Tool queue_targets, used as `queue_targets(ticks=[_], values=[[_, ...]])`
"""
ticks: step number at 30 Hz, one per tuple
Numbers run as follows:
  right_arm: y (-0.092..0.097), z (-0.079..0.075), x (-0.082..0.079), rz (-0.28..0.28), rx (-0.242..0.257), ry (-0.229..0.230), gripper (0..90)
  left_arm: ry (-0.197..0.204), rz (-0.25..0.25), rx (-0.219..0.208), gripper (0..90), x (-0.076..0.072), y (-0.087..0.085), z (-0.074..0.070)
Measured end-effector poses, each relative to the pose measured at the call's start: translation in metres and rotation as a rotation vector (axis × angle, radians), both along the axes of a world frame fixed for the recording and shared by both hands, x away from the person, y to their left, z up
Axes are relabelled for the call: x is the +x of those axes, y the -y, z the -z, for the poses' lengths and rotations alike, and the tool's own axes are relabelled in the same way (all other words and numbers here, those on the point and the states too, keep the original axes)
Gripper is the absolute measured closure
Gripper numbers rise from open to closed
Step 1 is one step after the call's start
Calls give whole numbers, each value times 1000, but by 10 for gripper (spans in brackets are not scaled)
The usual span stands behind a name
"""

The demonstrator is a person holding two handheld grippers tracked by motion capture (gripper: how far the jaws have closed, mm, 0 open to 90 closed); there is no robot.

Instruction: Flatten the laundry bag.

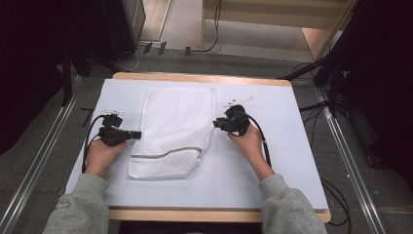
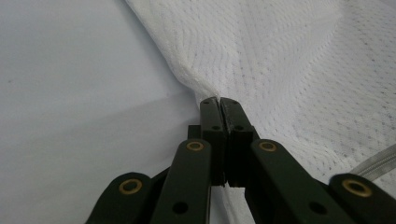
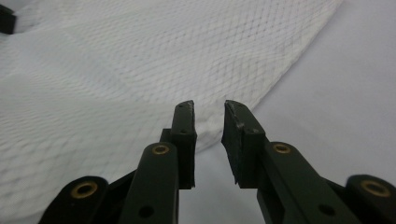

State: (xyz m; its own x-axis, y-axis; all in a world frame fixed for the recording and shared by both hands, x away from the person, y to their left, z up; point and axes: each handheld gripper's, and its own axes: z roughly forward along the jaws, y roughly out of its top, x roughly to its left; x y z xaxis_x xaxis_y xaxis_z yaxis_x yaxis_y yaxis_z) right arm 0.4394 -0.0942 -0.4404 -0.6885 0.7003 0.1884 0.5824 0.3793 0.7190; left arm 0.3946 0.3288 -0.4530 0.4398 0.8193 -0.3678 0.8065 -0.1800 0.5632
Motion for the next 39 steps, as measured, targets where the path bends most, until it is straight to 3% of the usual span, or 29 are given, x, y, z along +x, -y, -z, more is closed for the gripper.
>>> queue_targets(ticks=[6,12,15,21,22,25,29,34,39], values=[[12,-2,-31,-38,27,-12,742,23,1,4,788,-2,-3,-5],[13,-2,-54,-69,52,-15,717,66,4,-44,676,-7,-4,-19],[12,-2,-65,-86,54,-9,712,80,10,-44,659,-6,0,-23],[10,-2,-82,-114,66,-13,712,79,46,-34,707,0,19,-24],[9,-1,-85,-118,68,-15,712,72,50,-46,725,1,22,-24],[5,1,-92,-135,64,-22,713,77,67,-14,791,4,31,-23],[0,4,-101,-157,58,-27,713,83,93,-22,900,7,40,-21],[-8,9,-108,-177,58,-47,718,55,128,-5,900,14,51,-13],[-18,12,-112,-199,64,-53,704,60,136,25,900,18,55,-7]])
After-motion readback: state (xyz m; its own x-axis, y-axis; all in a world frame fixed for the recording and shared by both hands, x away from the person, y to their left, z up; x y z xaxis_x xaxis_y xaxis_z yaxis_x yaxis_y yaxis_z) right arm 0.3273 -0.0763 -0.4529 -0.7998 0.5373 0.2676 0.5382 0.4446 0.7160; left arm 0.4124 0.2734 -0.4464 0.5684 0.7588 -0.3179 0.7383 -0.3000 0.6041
